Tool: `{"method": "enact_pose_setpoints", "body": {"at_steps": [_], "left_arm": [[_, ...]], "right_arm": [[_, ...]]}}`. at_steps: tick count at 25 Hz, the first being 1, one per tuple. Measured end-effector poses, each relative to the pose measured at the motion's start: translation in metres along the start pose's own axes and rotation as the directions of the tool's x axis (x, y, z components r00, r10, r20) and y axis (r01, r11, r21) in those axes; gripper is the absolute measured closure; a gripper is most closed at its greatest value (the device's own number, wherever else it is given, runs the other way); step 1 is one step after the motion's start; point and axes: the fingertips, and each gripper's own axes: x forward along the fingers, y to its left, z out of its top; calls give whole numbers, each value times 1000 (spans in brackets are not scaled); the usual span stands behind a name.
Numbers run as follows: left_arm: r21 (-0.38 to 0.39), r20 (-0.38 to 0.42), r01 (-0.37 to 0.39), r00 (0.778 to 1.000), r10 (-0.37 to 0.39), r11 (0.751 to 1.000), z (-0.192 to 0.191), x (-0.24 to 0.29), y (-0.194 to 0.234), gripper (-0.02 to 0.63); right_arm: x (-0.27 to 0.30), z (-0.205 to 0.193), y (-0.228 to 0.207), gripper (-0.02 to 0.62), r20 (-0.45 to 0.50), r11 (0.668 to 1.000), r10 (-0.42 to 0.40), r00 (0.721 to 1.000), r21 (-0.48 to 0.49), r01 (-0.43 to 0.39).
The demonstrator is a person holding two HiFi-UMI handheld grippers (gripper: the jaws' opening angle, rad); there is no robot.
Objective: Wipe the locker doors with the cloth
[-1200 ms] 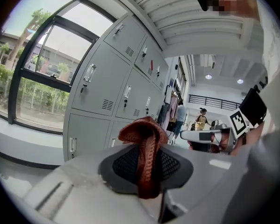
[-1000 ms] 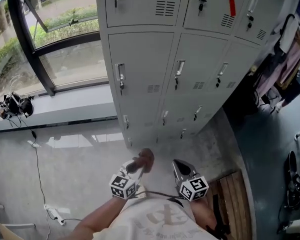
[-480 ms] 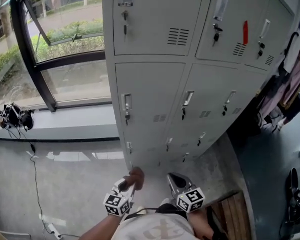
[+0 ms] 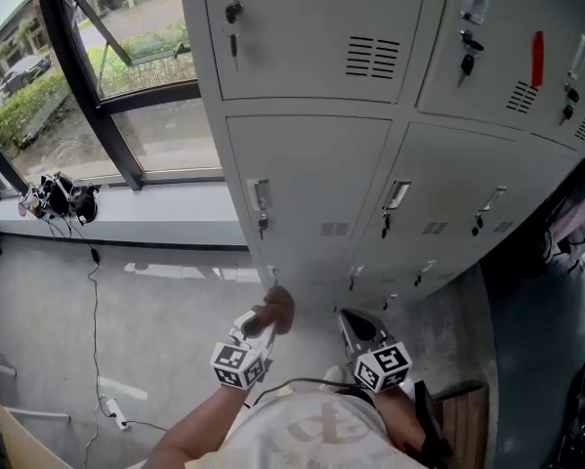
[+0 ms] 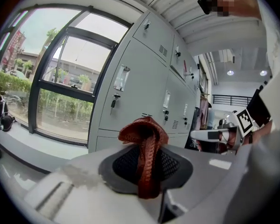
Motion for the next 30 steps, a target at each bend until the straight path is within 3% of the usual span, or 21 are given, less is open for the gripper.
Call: {"method": "enact_pose_setpoints", "body": {"at_steps": [4, 9, 13, 19, 23, 30], "left_arm": [[14, -10, -70, 997, 70, 997, 0, 25, 10, 534], [-31, -7, -177, 984, 177, 984, -5, 51, 30, 534], [-53, 0, -310, 951, 311, 949, 5, 59, 57, 534], [-74, -8, -402, 915, 403, 913, 5, 62, 100, 534], [-64, -32, -494, 870, 493, 867, 12, 63, 144, 534], [-23, 35, -420, 907, 421, 907, 33, 95, 164, 534]], "right_arm": [[10, 9, -23, 588, 6, 999, 46, 999, 2, -46], [19, 18, -53, 588, 4, 995, 100, 995, 1, -100], [20, 17, -69, 588, -8, 991, 134, 991, 14, -134], [25, 16, -80, 588, -26, 990, 139, 990, 16, -138], [35, 18, -80, 588, -29, 995, 103, 994, 15, -103], [50, 25, -77, 588, -31, 1000, -3, 1000, 13, 3]]}}
